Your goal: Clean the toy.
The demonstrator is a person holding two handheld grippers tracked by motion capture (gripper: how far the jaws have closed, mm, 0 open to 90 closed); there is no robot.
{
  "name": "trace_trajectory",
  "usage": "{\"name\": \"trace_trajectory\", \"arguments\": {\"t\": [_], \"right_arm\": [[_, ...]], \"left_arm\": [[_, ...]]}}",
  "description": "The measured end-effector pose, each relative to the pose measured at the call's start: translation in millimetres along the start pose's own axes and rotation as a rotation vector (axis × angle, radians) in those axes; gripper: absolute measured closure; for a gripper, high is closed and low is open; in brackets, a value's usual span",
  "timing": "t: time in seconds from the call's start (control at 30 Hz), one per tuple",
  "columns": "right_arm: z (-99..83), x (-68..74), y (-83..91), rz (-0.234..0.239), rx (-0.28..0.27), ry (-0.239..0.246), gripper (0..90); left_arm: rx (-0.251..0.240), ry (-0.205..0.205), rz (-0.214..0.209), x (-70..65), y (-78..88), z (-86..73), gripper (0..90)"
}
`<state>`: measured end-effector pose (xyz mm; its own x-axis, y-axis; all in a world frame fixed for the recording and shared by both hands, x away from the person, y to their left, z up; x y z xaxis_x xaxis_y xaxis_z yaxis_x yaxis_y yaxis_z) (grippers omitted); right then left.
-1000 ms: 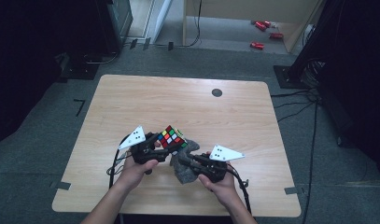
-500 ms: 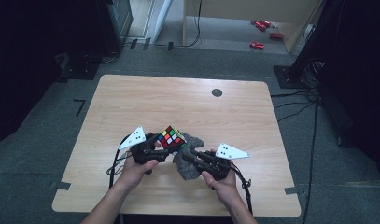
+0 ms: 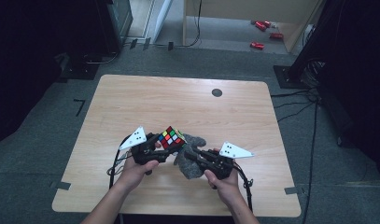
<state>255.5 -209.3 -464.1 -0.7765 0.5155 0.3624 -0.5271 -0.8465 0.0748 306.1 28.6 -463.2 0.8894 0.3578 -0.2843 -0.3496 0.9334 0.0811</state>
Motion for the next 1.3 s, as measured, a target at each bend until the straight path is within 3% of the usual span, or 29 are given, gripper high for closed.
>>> {"name": "trace_trajectory", "arguments": {"t": [0.2, 0.3, 0.37, 0.43, 0.53, 0.6, 0.67, 0.73, 0.83, 0.93, 1.13, 1.2, 1.27, 1.3], "right_arm": [[-8.6, 14.0, -11.2, 0.079, 0.059, 0.031, 76.9], [-2.9, 11.0, -5.7, 0.071, 0.031, 0.031, 76.8], [4.1, 3.4, 3.0, 0.04, -0.012, 0.011, 76.9], [10.7, -6.4, 11.9, -0.028, -0.045, 0.0, 76.5], [15.1, -25.5, 23.3, -0.212, -0.038, -0.008, 76.6], [15.4, -34.2, 28.6, -0.298, -0.036, -0.012, 76.6], [13.3, -43.6, 33.4, -0.409, -0.013, 0.018, 76.6], [8.0, -51.4, 34.5, -0.474, 0.025, 0.017, 76.6], [-1.9, -61.6, 31.7, -0.497, 0.102, -0.026, 76.5], [-10.1, -66.5, 27.4, -0.518, 0.171, -0.034, 76.0], [-17.3, -70.8, 24.7, -0.55, 0.229, -0.032, 70.3], [-18.3, -72.1, 24.9, -0.563, 0.237, -0.022, 59.1], [-16.1, -70.3, 26.9, -0.527, 0.184, -0.011, 46.3], [-15.0, -69.4, 27.4, -0.532, 0.178, -0.001, 41.5]], "left_arm": [[0.012, -0.001, 0.017, 1.2, -0.1, -0.8, 34.6], [0.014, -0.012, 0.034, 2.6, 1.3, -0.4, 34.6], [0.024, -0.014, 0.048, 4.3, 2.4, -0.6, 34.6], [0.031, -0.013, 0.06, 5.8, 2.7, -1.5, 34.6], [0.035, -0.017, 0.06, 5.2, 1.6, -2.4, 34.6], [0.036, -0.02, 0.057, 4.7, 0.9, -2.5, 34.6], [0.04, -0.018, 0.057, 4.7, 0.6, -2.9, 34.6], [0.043, -0.019, 0.059, 5.0, 0.5, -3.2, 34.6], [0.043, -0.019, 0.059, 4.9, 0.2, -3.5, 34.6], [0.043, -0.019, 0.06, 4.8, 0.2, -3.6, 34.6], [0.044, -0.015, 0.072, 6.0, 1.9, -2.7, 34.6], [0.046, -0.014, 0.076, 6.6, 2.1, -2.7, 34.6], [0.048, -0.012, 0.079, 7.1, 2.4, -2.5, 34.6], [0.048, -0.009, 0.082, 7.5, 2.6, -2.4, 34.6]]}}
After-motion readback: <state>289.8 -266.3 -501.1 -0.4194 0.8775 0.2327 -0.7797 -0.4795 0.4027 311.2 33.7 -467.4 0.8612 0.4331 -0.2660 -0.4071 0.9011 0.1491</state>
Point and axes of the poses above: each handheld gripper's, and its own axes: y roughly backward along the jaws, z roughly out of its top, x roughly to its left, the point moved 2 cm from there along -y, roughly forward along the jaws, and after that the axes turned 3 degrees about -z, right-handed, at the moved point
